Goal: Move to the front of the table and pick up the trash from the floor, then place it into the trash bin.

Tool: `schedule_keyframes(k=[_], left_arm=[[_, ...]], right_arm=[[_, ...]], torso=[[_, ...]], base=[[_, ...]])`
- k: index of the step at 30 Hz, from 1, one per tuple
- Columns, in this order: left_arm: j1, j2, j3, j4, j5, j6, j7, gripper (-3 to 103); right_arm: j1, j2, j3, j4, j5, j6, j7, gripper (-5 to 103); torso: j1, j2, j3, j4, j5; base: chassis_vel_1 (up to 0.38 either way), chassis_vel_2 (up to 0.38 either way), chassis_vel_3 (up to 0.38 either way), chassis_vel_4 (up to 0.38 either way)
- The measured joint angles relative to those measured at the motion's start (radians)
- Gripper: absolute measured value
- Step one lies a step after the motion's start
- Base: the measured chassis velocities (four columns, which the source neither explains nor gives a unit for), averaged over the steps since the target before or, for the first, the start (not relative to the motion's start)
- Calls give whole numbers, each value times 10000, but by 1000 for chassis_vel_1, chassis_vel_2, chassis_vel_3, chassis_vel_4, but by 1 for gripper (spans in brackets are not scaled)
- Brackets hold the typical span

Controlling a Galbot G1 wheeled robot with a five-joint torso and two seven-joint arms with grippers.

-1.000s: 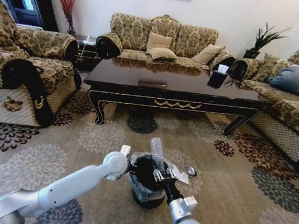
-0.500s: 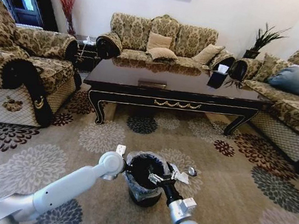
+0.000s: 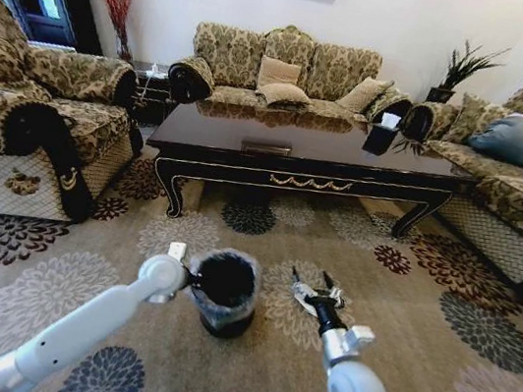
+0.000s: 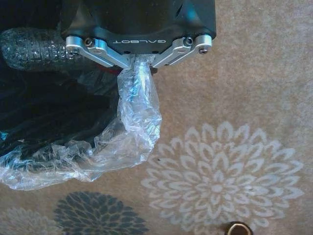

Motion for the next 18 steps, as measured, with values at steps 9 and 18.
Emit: schedule_keyframes(k=[9,18], left_arm=[[80,-169,-277,364,-14,0,171,0],[325,-152,-513,342,82,-2,308,0]], right_arm=[[636,-22,-298,-2691,-97,168,70,100],[1648,376,-722,-5625,-1061,151,43,100]], torso=[[0,-1,0,-4,0],[0,-1,-1,-3,2]], base=[[0,0,0,0],[0,0,0,0]])
